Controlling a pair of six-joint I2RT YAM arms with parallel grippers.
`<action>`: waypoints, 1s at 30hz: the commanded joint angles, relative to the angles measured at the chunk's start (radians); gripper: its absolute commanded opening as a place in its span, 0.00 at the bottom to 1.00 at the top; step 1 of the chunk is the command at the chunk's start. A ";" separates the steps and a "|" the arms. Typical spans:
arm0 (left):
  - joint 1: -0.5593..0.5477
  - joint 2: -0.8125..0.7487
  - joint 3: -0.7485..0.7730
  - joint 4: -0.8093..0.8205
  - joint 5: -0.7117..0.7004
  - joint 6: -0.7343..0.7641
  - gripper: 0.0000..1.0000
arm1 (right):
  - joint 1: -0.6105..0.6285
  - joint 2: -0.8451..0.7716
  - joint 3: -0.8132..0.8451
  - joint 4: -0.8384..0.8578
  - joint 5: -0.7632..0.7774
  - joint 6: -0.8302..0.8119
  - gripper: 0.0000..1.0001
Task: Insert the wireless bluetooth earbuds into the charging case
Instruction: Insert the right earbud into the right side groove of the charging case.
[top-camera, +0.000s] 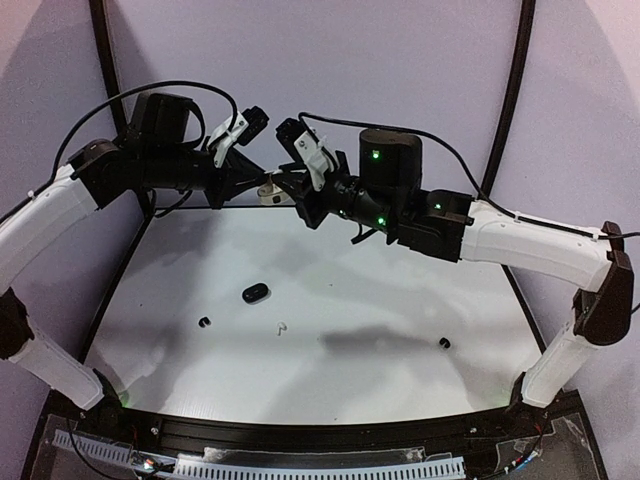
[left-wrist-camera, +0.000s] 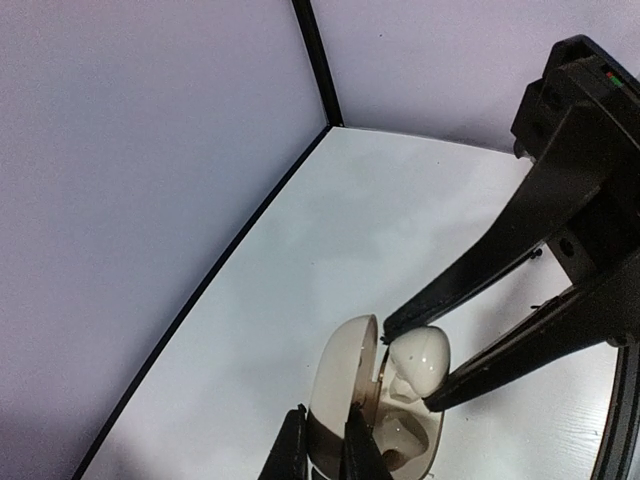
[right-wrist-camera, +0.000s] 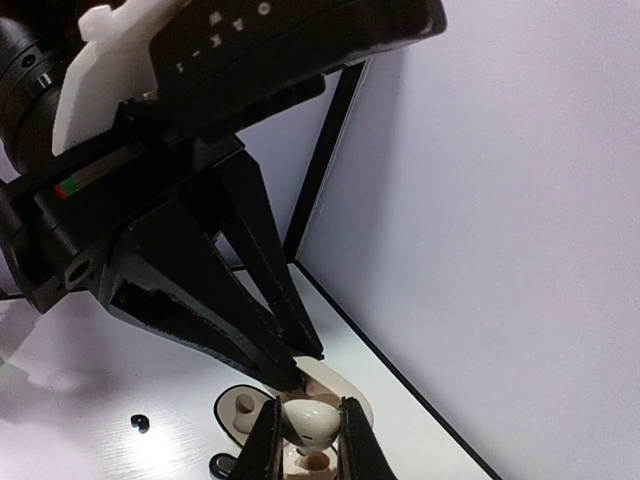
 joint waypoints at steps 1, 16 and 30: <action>-0.007 -0.005 0.025 -0.020 0.008 -0.016 0.01 | 0.011 0.001 0.025 -0.008 0.034 -0.029 0.00; -0.007 -0.011 0.025 -0.011 0.001 -0.022 0.01 | 0.012 -0.032 -0.015 -0.026 0.059 -0.040 0.00; -0.009 -0.009 0.077 -0.021 0.057 -0.097 0.01 | 0.012 -0.010 -0.012 -0.101 0.094 -0.120 0.00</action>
